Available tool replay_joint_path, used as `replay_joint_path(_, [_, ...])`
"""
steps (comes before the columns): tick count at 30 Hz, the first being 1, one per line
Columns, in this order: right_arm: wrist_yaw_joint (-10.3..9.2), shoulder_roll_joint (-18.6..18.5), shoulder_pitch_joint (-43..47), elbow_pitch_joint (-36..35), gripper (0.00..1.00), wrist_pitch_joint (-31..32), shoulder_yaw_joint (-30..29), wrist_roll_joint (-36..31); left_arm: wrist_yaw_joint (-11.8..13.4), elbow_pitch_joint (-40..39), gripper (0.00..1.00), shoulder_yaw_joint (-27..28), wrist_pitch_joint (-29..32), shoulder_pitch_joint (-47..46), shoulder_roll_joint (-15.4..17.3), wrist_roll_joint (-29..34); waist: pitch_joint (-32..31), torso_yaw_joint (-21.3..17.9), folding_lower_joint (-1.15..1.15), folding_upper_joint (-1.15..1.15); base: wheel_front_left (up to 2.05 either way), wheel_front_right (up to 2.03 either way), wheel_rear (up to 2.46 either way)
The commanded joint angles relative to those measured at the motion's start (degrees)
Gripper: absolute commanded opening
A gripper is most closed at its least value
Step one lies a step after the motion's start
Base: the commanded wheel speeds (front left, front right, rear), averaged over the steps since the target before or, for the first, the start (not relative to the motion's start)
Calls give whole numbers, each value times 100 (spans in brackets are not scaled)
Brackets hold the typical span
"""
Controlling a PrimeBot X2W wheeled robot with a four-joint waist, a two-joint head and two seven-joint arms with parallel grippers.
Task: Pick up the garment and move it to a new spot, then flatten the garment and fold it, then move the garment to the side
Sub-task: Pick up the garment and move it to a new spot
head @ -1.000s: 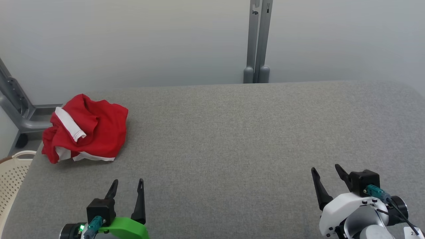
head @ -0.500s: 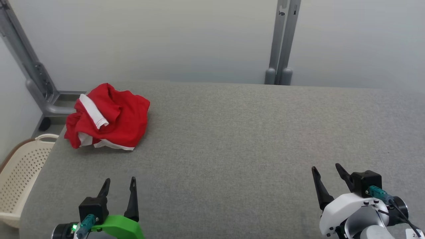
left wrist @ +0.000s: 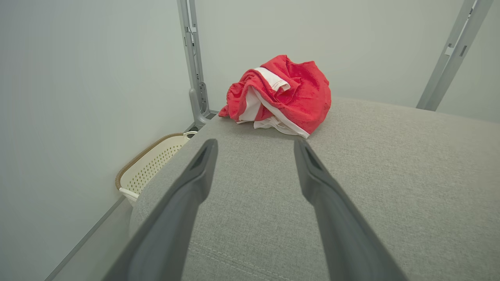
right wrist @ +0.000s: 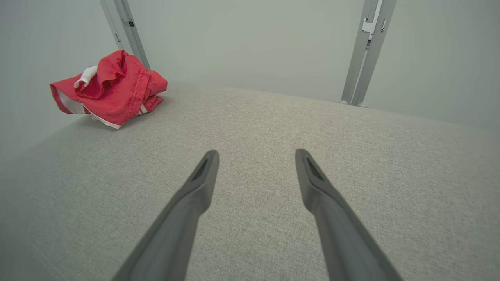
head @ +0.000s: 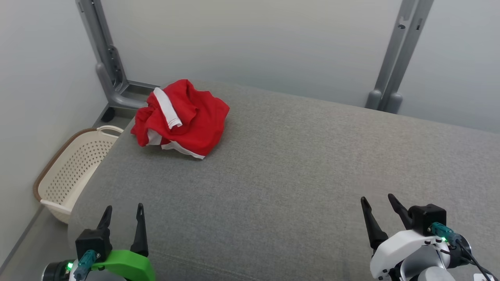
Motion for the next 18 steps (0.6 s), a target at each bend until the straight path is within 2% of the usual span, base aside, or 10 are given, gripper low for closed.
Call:
replay_joint_path(1, [0,-21,-32,22,100,-37,16,59,40,-31,100,31,15,102,20,-16,22,243,0,0,0,0,0])
replay_joint_path(10, [0,-22,-105,154,100,-121,117,112,86,-224,100,4,203,206,128,-71,50,508,0,0,0,0,0])
replay_joint_path(18, [0,-22,-85,122,100,-63,202,109,-183,-154,100,-216,742,-231,209,-140,109,485,0,0,0,0,0])
